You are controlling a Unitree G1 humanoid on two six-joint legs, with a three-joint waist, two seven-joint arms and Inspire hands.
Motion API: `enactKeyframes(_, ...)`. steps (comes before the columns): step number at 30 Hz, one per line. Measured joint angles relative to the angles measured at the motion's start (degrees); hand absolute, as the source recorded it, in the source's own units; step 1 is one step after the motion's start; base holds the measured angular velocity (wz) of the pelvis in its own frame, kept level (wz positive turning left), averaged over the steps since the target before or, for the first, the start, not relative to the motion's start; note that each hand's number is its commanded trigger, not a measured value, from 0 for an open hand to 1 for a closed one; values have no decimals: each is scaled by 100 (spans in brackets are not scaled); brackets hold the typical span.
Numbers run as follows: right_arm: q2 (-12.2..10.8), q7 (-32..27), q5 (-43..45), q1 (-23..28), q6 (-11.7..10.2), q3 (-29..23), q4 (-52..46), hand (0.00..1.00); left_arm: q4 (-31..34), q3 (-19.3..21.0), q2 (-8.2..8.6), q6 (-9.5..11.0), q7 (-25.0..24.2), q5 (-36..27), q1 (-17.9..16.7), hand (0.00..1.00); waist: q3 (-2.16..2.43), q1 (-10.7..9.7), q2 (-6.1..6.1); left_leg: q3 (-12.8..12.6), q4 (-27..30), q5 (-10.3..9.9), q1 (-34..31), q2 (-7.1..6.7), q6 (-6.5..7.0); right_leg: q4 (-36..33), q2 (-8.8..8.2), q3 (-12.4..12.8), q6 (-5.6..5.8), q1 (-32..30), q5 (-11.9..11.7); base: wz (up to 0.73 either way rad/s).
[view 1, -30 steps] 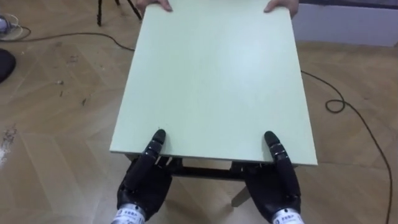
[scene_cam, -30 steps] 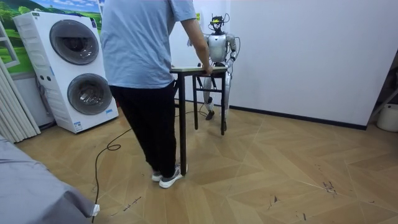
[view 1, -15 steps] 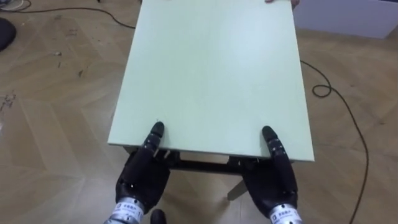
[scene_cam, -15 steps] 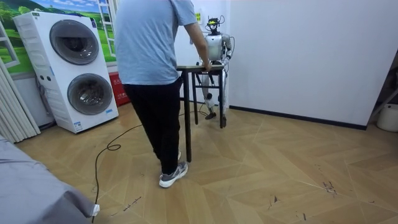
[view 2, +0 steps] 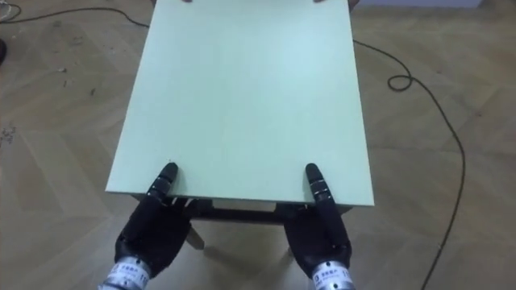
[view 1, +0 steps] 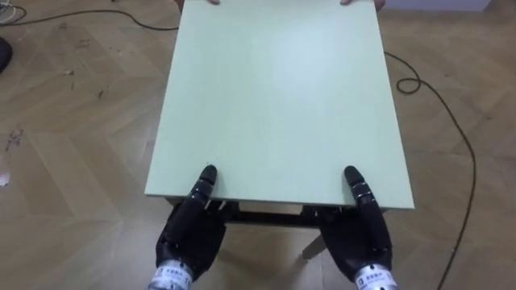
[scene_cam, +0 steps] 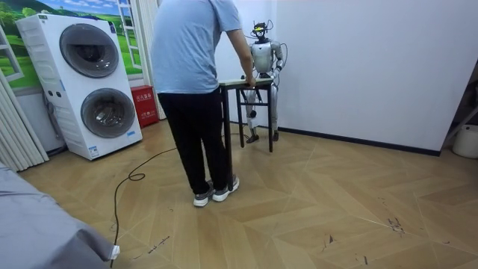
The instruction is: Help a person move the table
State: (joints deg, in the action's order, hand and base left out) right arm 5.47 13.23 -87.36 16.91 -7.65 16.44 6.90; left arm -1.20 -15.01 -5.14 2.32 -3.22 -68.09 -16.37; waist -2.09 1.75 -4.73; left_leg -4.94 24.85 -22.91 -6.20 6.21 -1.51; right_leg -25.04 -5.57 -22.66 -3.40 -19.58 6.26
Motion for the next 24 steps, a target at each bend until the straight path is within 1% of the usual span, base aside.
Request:
enactKeyframes(1, 5, 0, -6, -7, 13, -14, 19, 100, 0, -14, 10, 0, 50, -3, 7, 100, 2, -1, 0, -9, -32, 37, -13, -40, 49, -18, -48, 7, 20, -32, -47, 4)
enactKeyframes(2, 7, 0, -2, -10, 15, -27, 63, 100, -4, -57, 7, 0, 139, -4, 14, 100, 0, -12, 5, -10, -133, 143, 3, -152, 106, -16, -135, 30, 60, -66, -139, 9)
enactKeyframes(3, 3, 1, 3, -20, 15, -34, 125, 100, -33, -110, 18, 6, 189, 11, 14, 100, -5, -15, 29, -56, -215, 231, 13, -239, 159, 86, -169, 53, 76, -59, -230, 0)
enactKeyframes(4, -7, 1, 2, -30, 14, -29, 151, 100, -70, -127, 18, 30, 189, 12, 13, 100, -6, -2, 42, -86, -236, 267, 2, -281, 172, 158, -190, 57, 58, -54, -284, -10)
enactKeyframes(5, -38, 1, 10, -53, 9, -26, 189, 100, -122, -132, 24, 50, 189, 23, 17, 100, -12, 25, 52, -119, -233, 320, -46, -321, 216, 287, -215, 45, 53, -55, -429, -11)
enactKeyframes(6, -40, 3, 22, -43, 13, -28, 200, 100, -155, -130, 28, 58, 185, 19, 14, 100, -14, 8, 82, -126, -220, 369, -100, -375, 252, 398, -237, 36, 51, -51, -551, -4)
enactKeyframes(7, -42, 3, 29, -34, 13, -19, 208, 100, -169, -130, 25, 58, 185, 13, 10, 100, -14, 4, 100, -148, -206, 385, -134, -388, 269, 459, -240, 46, 54, -33, -613, 0)
enactKeyframes(8, -61, 3, 53, -27, 19, -15, 269, 100, -182, -121, 12, 60, 185, 13, -23, 100, -12, -5, 169, -203, -203, 419, -150, -416, 310, 533, -271, 66, 64, -3, -697, 6)
enactKeyframes(9, -92, 4, 98, -13, 25, -20, 359, 100, -209, -123, -15, 60, 187, 14, -45, 100, -9, -56, 241, -158, -168, 438, -147, -459, 338, 557, -316, 76, 92, 48, -725, 10)
enactKeyframes(10, -110, 4, 100, 6, 32, -19, 374, 100, -218, -121, -22, 60, 189, 16, -67, 100, 3, -81, 272, -127, -141, 442, -156, -484, 349, 562, -334, 92, 109, 66, -736, 20)
enactKeyframes(11, -106, 3, 99, 51, 59, -21, 374, 100, -218, -132, -31, 59, 205, 19, -104, 100, 15, -137, 312, -86, -95, 449, -182, -525, 379, 601, -344, 181, 184, 96, -738, 25)
enactKeyframes(12, -94, 2, 98, 103, 78, -48, 372, 100, -218, -171, -33, 46, 238, 23, -133, 100, 21, -162, 332, -50, -66, 470, -209, -585, 421, 633, -383, 197, 293, 120, -722, 24)
enactKeyframes(14, -76, 2, 96, 135, 67, -46, 362, 100, -218, -224, -39, 45, 257, 6, -150, 100, 16, -199, 359, -41, 4, 507, -263, -646, 479, 633, -449, 203, 363, 118, -762, 16)
enactKeyframes(16, -63, -2, 97, 144, 48, -44, 362, 100, -218, -254, -28, 45, 295, 7, -156, 100, 27, -240, 380, 0, 24, 536, -288, -703, 532, 631, -506, 242, 416, 123, -808, 14)
enactKeyframes(17, -55, -23, 97, 157, 12, -36, 363, 100, -219, -255, -13, 45, 312, 9, -158, 100, 25, -290, 385, 39, 13, 554, -277, -719, 561, 581, -489, 391, 461, 162, -786, 23)
enactKeyframes(18, -67, -25, 89, 197, -33, -27, 363, 100, -221, -255, -12, 45, 320, 26, -160, 100, 14, -301, 409, 40, -33, 589, -226, -716, 560, 313, -465, 622, 453, 197, -621, 25)
enactKeyframes(19, -70, -25, 61, 220, -54, -9, 362, 100, -223, -258, -16, 45, 323, 30, -162, 100, 14, -304, 413, 42, -50, 599, -209, -702, 552, 189, -440, 717, 446, 225, -517, 19)
enactKeyframes(20, -64, -25, -1, 237, -122, 52, 363, 100, -223, -274, -44, 46, 326, 37, -163, 100, 9, -295, 426, 54, -60, 612, -195, -688, 531, 115, -391, 860, 508, 292, -367, 9)
enactKeyframes(21, -61, -28, -11, 237, -164, 135, 363, 100, -223, -275, -63, 46, 325, 37, -165, 100, 7, -271, 438, 59, -68, 618, -188, -685, 511, 218, -322, 952, 513, 332, -350, 0)
enactKeyframes(22, -58, -30, -13, 236, -194, 156, 363, 100, -223, -271, -63, 47, 325, 39, -169, 100, 7, -252, 437, 55, -95, 626, -174, -683, 497, 300, -289, 983, 506, 361, -350, -9)
enactKeyframes(23, -56, -48, -16, 234, -251, 186, 363, 100, -219, -272, -83, 47, 325, 39, -172, 100, 7, -205, 435, 23, -177, 654, -136, -657, 457, 454, -216, 1017, 475, 420, -409, -12)
enactKeyframes(24, -64, -62, -24, 235, -266, 189, 364, 100, -210, -268, -80, 47, 325, 39, -173, 100, 7, -167, 436, 14, -238, 676, -105, -600, 421, 646, -127, 1011, 483, 505, -453, -13)
